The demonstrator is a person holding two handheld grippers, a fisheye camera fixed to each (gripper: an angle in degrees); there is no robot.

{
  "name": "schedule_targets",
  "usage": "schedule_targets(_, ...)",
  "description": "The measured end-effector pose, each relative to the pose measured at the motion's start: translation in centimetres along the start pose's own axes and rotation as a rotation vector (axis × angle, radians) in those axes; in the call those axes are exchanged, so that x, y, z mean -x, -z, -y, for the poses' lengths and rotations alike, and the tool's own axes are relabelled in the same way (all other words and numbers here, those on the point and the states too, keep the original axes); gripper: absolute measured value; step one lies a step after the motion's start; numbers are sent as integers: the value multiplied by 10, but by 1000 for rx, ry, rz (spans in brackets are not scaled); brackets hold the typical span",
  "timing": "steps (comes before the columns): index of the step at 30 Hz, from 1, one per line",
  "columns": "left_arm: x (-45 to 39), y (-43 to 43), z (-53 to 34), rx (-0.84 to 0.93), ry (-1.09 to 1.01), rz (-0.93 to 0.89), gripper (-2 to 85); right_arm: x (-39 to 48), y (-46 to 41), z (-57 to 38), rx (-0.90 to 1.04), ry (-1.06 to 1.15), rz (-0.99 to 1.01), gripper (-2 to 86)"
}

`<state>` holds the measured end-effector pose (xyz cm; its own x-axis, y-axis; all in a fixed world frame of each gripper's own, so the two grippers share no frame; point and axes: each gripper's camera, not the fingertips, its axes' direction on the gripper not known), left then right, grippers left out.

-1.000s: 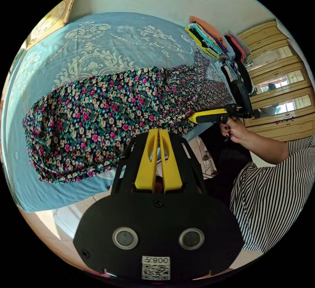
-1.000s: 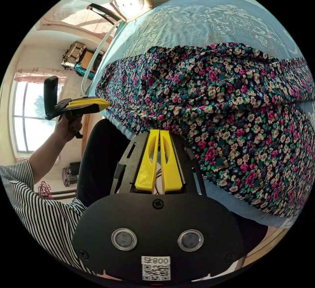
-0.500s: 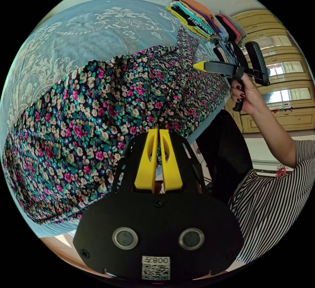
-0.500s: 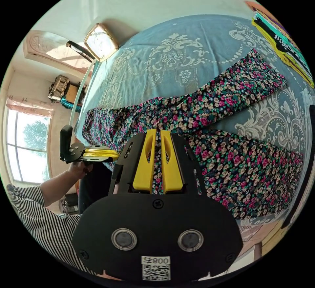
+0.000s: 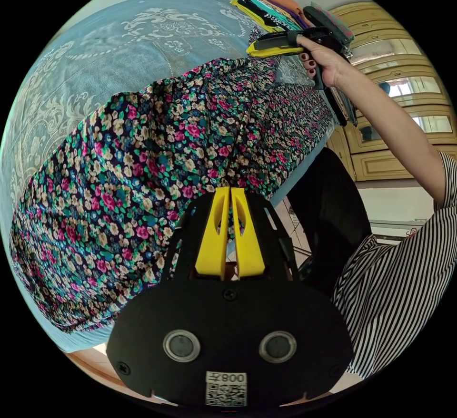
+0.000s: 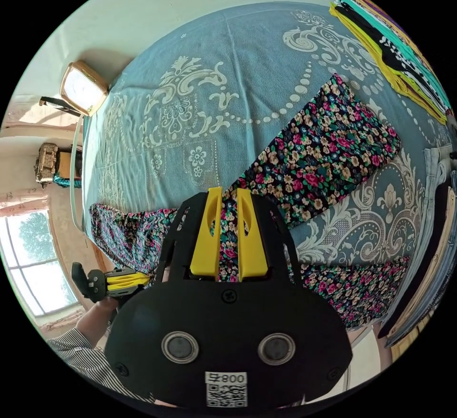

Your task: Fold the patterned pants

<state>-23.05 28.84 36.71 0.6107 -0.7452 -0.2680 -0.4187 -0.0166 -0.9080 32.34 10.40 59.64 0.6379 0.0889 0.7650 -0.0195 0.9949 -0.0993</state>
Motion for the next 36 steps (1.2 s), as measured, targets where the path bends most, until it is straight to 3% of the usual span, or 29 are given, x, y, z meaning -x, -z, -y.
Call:
schedule_targets(15, -23, -9, 18, -55, -4, -29, 2, -19, 63, -31, -10, 18, 22, 2)
schedule_targets(26, -56, -3, 17, -105, -54, -30, 1, -73, 160, -130, -204, 0, 196, 0)
schedule_targets(36, -87, -19, 20, -47, -80, 20, 0, -113, 180, -227, -233, -56, 240, 0)
